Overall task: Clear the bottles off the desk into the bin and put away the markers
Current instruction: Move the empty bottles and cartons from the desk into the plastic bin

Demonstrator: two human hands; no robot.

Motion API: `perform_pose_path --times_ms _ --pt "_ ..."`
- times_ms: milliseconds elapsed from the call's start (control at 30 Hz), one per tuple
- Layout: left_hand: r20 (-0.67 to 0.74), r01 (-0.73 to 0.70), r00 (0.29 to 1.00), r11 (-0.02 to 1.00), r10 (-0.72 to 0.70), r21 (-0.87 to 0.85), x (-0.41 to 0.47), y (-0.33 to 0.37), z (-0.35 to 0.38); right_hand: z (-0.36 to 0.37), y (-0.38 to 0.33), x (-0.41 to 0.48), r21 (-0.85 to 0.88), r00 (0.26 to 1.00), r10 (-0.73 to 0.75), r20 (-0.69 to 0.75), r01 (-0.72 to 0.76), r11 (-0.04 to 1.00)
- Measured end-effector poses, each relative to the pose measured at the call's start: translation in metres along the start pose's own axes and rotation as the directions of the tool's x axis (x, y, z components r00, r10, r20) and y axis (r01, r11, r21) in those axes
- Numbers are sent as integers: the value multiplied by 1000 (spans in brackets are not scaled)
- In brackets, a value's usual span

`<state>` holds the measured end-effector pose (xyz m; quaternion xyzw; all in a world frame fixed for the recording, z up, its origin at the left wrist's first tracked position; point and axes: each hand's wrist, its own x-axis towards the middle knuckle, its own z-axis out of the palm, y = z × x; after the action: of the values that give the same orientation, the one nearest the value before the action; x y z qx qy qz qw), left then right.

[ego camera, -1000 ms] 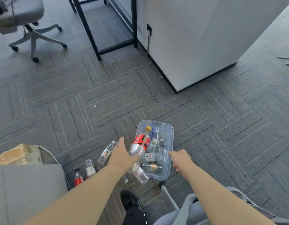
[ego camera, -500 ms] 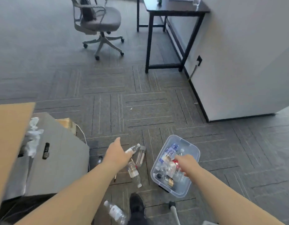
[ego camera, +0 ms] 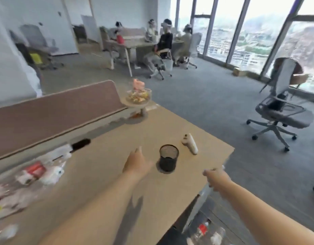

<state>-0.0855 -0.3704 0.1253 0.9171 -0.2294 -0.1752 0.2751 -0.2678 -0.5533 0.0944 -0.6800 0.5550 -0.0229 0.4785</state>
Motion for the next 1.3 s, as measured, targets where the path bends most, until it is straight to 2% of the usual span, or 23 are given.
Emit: perform_pose_path --times_ms 133,267,433,600,667,733,833,933,1000,1067,1133,1300 --pt "-199 203 956 976 -215 -78 -22 -127 -105 122 -99 -48 -128 958 -234 168 256 958" --pt "-328 392 835 895 -443 -212 -75 -237 -168 231 -154 -119 -270 844 -408 348 507 818" --pt "-407 462 706 813 -580 -355 -129 -313 -197 319 -174 -192 -326 715 -461 525 669 668" --pt "-377 497 667 760 -643 -419 -148 -351 -193 363 -174 -209 -453 615 -457 643 786 420" --pt "-384 496 652 750 -654 -437 -144 -361 -190 371 -178 -207 -462 593 -466 657 805 373" --pt "-401 477 650 758 -645 -445 -138 -362 -189 375 -185 -203 -447 591 -479 650 806 388" --pt "-412 468 649 763 -639 -446 -128 -361 -189 383 -202 -197 -413 621 -485 615 778 473" --pt "-391 520 650 756 -652 -397 -114 -370 -189 396 -217 -193 -391 640 -485 596 759 521" --pt "-397 563 616 732 -681 -382 -98 -382 -189 411 -221 -185 -410 650 -470 597 751 518" --pt "-401 601 565 693 -721 -397 -85 -391 -189 424 -219 -176 -417 656 -463 596 746 520" --pt "-367 649 501 621 -784 -440 -69 -396 -189 441 -216 -160 -409 684 -436 585 713 570" --pt "-127 747 235 263 -964 -611 -43 -410 -181 479 -221 -121 -473 737 -322 594 644 601"
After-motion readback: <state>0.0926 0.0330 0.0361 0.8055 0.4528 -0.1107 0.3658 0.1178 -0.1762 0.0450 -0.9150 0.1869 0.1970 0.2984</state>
